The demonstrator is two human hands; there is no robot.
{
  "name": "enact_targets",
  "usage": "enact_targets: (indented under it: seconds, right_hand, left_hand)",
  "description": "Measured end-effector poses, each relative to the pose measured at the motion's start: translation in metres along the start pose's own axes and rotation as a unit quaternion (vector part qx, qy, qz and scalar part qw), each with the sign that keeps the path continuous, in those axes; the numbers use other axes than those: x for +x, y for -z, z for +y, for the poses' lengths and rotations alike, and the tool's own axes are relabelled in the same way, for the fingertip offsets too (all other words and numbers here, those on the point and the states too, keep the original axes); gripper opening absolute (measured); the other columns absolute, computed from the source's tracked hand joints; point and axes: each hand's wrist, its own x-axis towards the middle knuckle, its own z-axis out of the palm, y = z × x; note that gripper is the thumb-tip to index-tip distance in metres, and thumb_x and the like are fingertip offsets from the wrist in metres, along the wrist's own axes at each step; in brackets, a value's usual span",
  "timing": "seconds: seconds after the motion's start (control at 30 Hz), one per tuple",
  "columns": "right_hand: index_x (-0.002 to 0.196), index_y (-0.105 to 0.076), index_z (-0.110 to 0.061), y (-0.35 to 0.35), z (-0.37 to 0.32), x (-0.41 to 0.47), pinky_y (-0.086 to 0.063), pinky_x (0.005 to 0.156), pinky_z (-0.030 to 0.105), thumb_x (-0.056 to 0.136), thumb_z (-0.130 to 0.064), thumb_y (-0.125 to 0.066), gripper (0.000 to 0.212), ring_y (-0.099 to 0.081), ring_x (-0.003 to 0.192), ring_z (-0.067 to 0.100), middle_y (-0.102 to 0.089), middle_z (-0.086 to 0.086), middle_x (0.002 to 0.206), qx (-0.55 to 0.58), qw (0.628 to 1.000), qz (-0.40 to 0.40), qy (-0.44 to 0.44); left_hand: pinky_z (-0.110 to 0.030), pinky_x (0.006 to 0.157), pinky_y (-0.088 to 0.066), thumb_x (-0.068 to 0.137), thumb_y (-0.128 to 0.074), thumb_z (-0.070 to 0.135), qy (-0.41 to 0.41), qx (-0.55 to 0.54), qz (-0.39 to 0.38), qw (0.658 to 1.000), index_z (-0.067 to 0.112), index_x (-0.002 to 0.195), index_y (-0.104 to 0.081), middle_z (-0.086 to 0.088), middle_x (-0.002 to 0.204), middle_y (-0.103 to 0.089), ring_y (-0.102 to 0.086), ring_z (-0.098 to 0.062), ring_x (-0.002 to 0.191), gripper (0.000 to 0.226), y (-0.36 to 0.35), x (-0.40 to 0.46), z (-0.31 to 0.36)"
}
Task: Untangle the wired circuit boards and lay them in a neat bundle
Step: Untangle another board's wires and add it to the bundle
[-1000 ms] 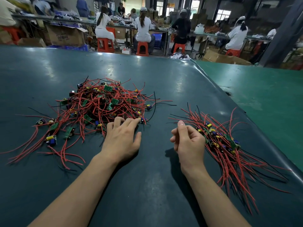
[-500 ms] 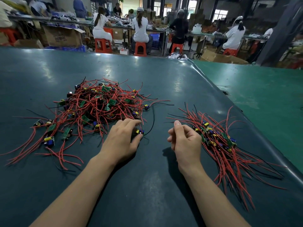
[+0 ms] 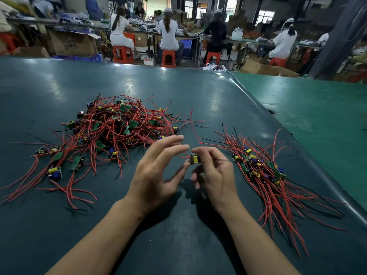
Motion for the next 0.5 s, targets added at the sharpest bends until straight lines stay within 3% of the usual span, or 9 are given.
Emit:
enact_targets:
  seconds: [0.1,0.17,0.27,0.33,0.43,0.5]
  right_hand:
    - [0.095,-0.050,-0.007,0.0006,-0.0056,0.0037,-0.033,0.030,0.017,0.102,-0.016,-0.046,0.012,-0.051,0.036,0.013,-0.066,-0.003,0.061,0.091,0.994,0.032,-0.054]
    - [0.093,-0.043,-0.012,0.0003,-0.0053,0.0051,-0.033,0.030,0.017,0.104,-0.017,-0.041,0.012,-0.050,0.035,0.015,-0.069,0.001,0.063,0.112,0.990,0.050,-0.065]
    - [0.094,-0.036,-0.016,-0.0009,-0.0025,0.0060,-0.034,0.031,0.018,0.106,-0.019,-0.037,0.012,-0.050,0.035,0.017,-0.074,0.010,0.075,0.121,0.989,0.048,-0.076]
    - [0.095,-0.034,-0.017,-0.0014,-0.0022,0.0057,-0.035,0.031,0.018,0.106,-0.019,-0.037,0.012,-0.051,0.035,0.017,-0.075,0.011,0.078,0.128,0.988,0.040,-0.077]
    - [0.096,-0.034,-0.018,-0.0033,-0.0044,0.0019,-0.039,0.034,0.021,0.106,-0.019,-0.037,0.010,-0.055,0.041,0.018,-0.074,0.013,0.082,0.125,0.987,-0.010,-0.097]
    - [0.097,-0.036,-0.017,-0.0055,-0.0058,-0.0032,-0.041,0.036,0.023,0.105,-0.019,-0.040,0.009,-0.056,0.044,0.018,-0.066,0.013,0.072,0.106,0.986,-0.044,-0.117]
  left_hand:
    - [-0.033,0.081,-0.051,0.081,-0.075,0.009,0.001,0.009,0.059,0.998,-0.001,0.085,-0.068,-0.013,0.100,-0.062,-0.061,-0.022,0.094,0.012,0.0027,0.0001,0.0029]
    - [-0.024,0.071,-0.047,0.081,-0.074,0.009,-0.002,0.009,0.066,0.998,0.000,0.074,-0.065,-0.011,0.090,-0.058,-0.057,-0.016,0.082,0.015,0.0031,-0.0012,0.0059]
    - [-0.025,0.061,-0.044,0.083,-0.073,0.013,-0.010,0.013,0.073,0.997,0.003,0.063,-0.061,-0.008,0.077,-0.054,-0.052,-0.017,0.067,0.026,0.0023,-0.0023,0.0067]
    - [-0.030,0.054,-0.043,0.088,-0.069,0.020,-0.017,0.009,0.039,0.999,0.007,0.057,-0.060,-0.003,0.063,-0.053,-0.049,-0.019,0.057,0.034,0.0002,-0.0039,0.0035]
    - [-0.034,0.051,-0.046,0.089,-0.060,0.047,0.088,0.016,-0.066,0.994,0.017,0.062,-0.069,0.006,0.057,-0.060,-0.053,-0.014,0.051,0.041,-0.0037,-0.0065,0.0028]
    - [-0.032,0.055,-0.050,0.086,-0.059,0.058,0.195,-0.006,-0.077,0.978,0.022,0.075,-0.072,0.010,0.064,-0.067,-0.060,-0.010,0.055,0.039,-0.0047,-0.0071,0.0038]
